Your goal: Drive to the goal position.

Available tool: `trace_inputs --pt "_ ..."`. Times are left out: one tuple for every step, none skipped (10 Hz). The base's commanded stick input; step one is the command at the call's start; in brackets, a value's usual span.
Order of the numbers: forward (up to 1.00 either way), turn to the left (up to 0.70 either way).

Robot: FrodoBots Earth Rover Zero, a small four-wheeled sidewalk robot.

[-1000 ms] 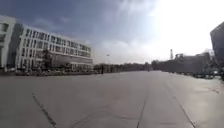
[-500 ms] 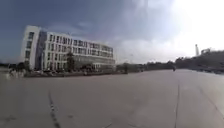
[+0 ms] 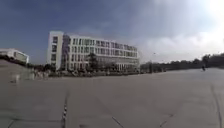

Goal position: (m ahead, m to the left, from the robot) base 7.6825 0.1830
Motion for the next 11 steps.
trace_inputs --pt "0.7 0.03" --pt "0.7 0.0" --pt "0.7 0.0" --pt "0.7 0.0" --pt "0.7 0.0" --pt "0.7 0.0" --pt "0.7 0.0" --pt "0.7 0.0" --pt "0.7 -0.03" --pt "0.7 -0.1" --pt "0.7 -0.29"
